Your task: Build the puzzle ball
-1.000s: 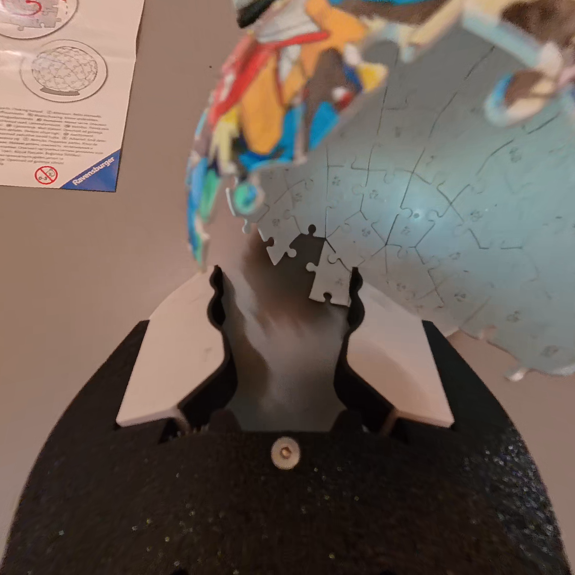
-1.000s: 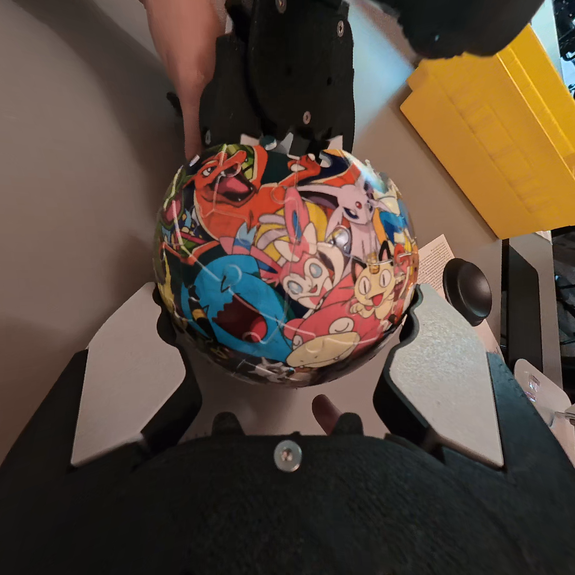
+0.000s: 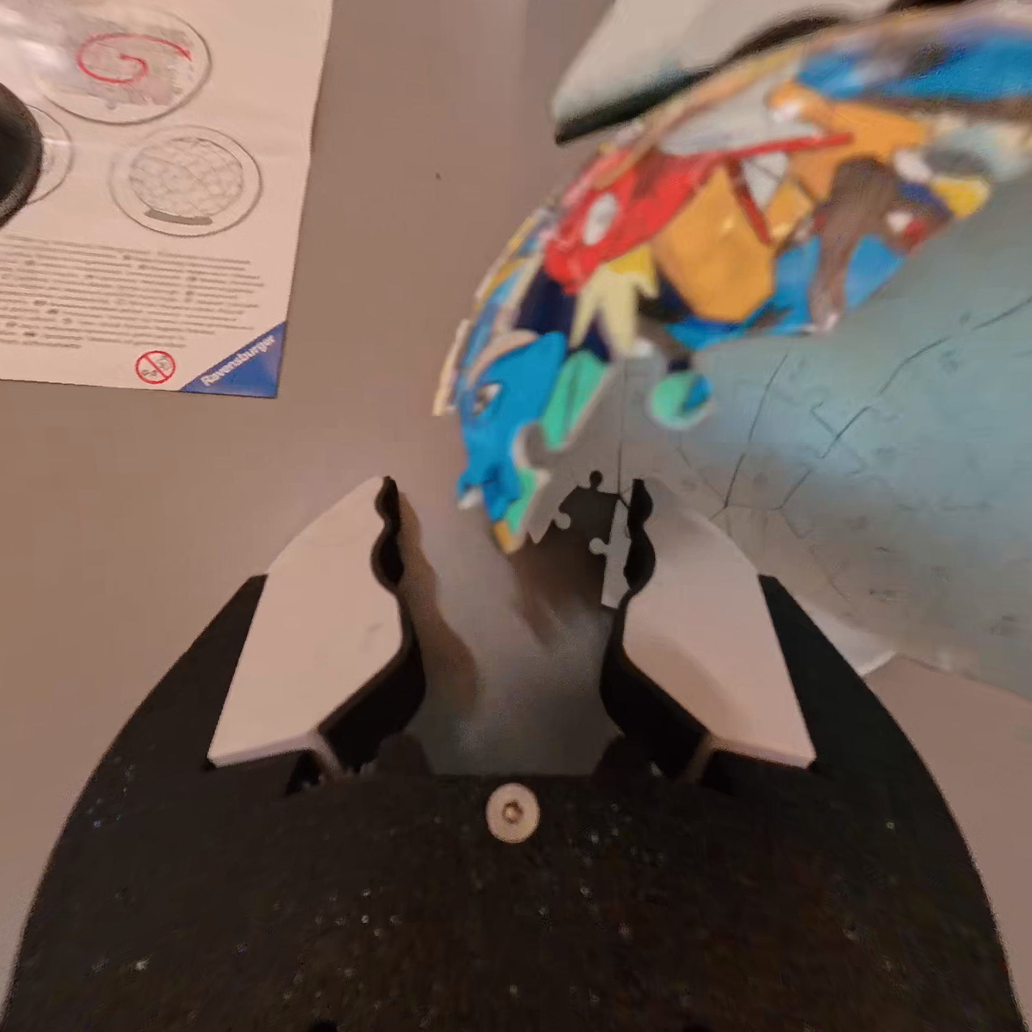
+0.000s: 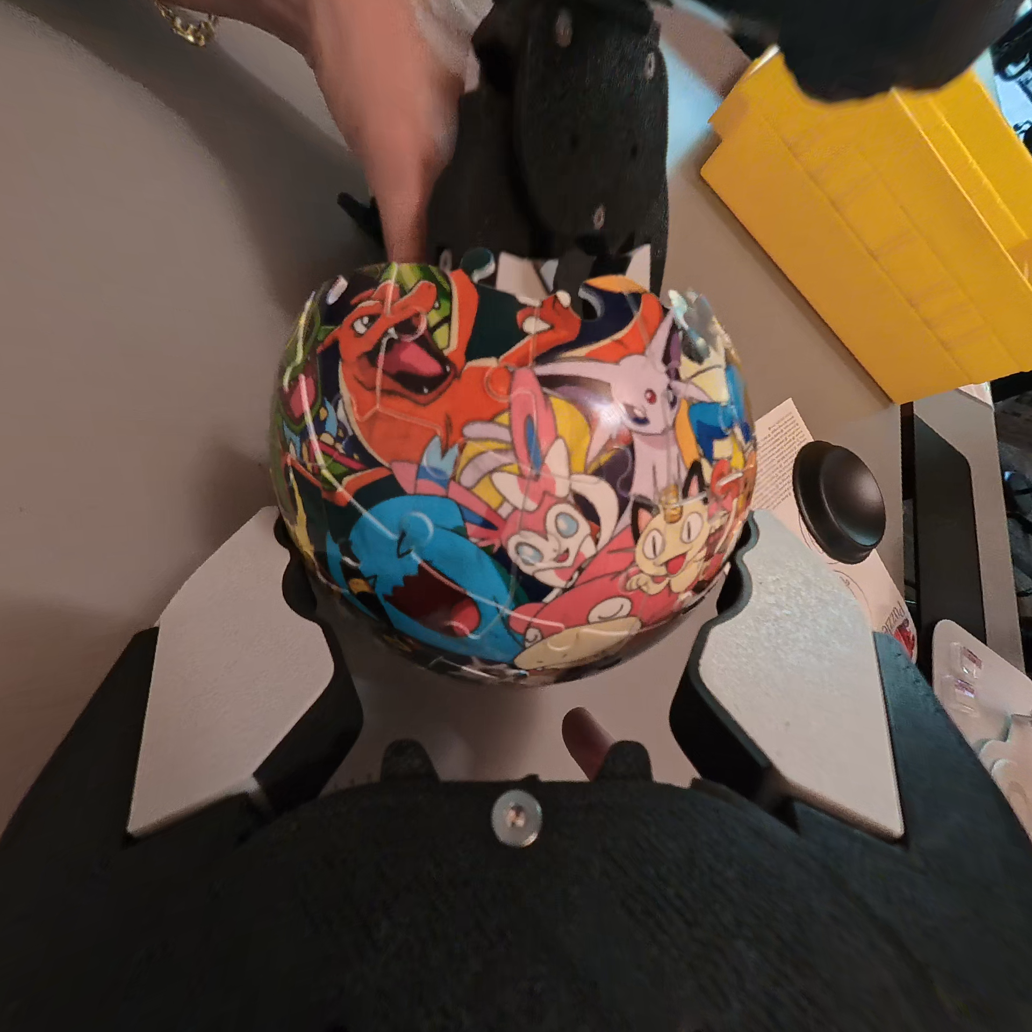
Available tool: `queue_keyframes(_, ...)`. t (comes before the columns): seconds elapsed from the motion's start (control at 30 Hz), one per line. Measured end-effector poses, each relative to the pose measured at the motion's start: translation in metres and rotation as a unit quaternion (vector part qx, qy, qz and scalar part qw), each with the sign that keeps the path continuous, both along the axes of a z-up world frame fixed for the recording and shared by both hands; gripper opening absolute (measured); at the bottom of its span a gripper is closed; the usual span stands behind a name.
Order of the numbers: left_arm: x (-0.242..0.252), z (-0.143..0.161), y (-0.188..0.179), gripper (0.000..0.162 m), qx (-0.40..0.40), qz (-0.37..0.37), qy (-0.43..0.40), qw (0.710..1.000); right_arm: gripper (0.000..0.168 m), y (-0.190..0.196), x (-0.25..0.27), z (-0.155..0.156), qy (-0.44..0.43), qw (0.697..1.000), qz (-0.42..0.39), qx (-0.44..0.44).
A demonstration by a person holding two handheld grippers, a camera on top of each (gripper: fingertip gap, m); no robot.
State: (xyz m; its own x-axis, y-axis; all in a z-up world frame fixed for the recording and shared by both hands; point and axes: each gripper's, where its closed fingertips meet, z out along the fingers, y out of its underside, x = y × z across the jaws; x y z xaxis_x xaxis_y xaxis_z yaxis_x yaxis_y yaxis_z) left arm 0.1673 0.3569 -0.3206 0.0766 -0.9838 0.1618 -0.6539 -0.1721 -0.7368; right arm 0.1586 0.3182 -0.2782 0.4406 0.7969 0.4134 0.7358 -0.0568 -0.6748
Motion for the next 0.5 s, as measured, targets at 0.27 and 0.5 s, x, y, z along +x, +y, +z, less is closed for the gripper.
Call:
queue_keyframes(0.27,-0.01,-0.003,0.003,0.075,-0.001,-0.003,0.009,1.0,0.142,0.001,-0.001,0.0,-0.007,1.0,-0.001,0.001)
queue_keyframes(0.5,-0.01,-0.011,-0.002,0.082,0.059,-0.028,0.04,0.997,0.141,0.004,-0.005,-0.001,-0.012,1.0,-0.003,0.008)
